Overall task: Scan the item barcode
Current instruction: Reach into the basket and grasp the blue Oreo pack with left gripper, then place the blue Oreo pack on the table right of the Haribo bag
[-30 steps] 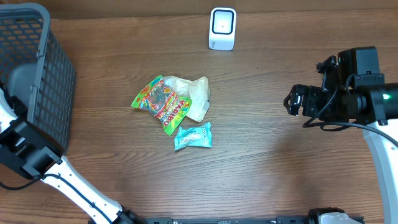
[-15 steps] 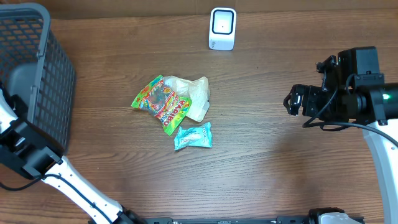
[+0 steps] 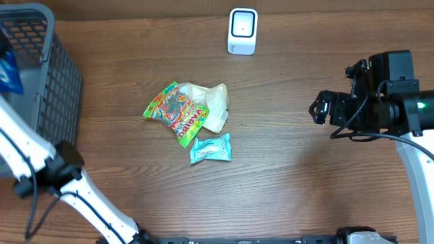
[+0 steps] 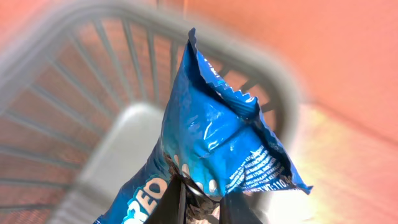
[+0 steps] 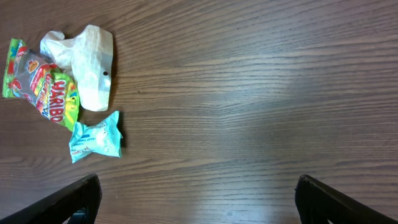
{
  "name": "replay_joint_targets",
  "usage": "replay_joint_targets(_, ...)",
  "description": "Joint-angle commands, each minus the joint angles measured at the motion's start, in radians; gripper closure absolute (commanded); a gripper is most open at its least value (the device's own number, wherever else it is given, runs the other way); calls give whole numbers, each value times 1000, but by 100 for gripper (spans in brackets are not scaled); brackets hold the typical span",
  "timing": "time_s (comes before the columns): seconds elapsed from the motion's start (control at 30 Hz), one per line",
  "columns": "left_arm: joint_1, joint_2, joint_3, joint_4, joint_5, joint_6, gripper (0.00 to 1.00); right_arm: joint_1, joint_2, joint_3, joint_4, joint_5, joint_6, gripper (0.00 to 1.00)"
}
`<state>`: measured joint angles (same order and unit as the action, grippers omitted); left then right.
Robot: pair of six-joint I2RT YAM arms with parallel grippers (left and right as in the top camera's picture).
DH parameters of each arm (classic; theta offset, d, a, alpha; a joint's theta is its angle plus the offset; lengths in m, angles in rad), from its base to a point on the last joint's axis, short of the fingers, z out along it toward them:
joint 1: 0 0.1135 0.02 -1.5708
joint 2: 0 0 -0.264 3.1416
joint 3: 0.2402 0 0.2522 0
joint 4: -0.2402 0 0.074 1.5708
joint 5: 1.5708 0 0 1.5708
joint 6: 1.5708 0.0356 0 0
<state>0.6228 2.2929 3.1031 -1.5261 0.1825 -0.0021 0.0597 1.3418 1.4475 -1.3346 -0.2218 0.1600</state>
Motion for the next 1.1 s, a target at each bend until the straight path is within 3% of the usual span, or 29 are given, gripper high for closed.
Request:
replay_joint_targets(0.0,-61,-184,39,-13,63,-20,96,2,-4,24,3,-5,-4,0)
replay_joint_targets(0.23,-388,-225,-23,-164,215,-20,96,2,-4,24,23,-9,-3,0)
replay_joint_targets(0.37,-689,-192,-253,-163,83,-19,96,2,-4,24,23,-8,-4,0)
replay_joint_targets(0.57,-936,-106,-574,-119,54,-5,96,2,-4,24,23,-8,-4,0)
replay_joint_targets(0.77,-1037,-37,-838,5,21,-27,96,2,-4,24,23,-8,-5,0)
replay_joint_targets(1.0,-1056,-24,-953,55,22,-32,95,2,-4,24,37,-8,-4,0)
replay_joint_targets(1.07,-1056,-24,-952,59,40,-31,82,2,-4,24,47,-8,-4,0)
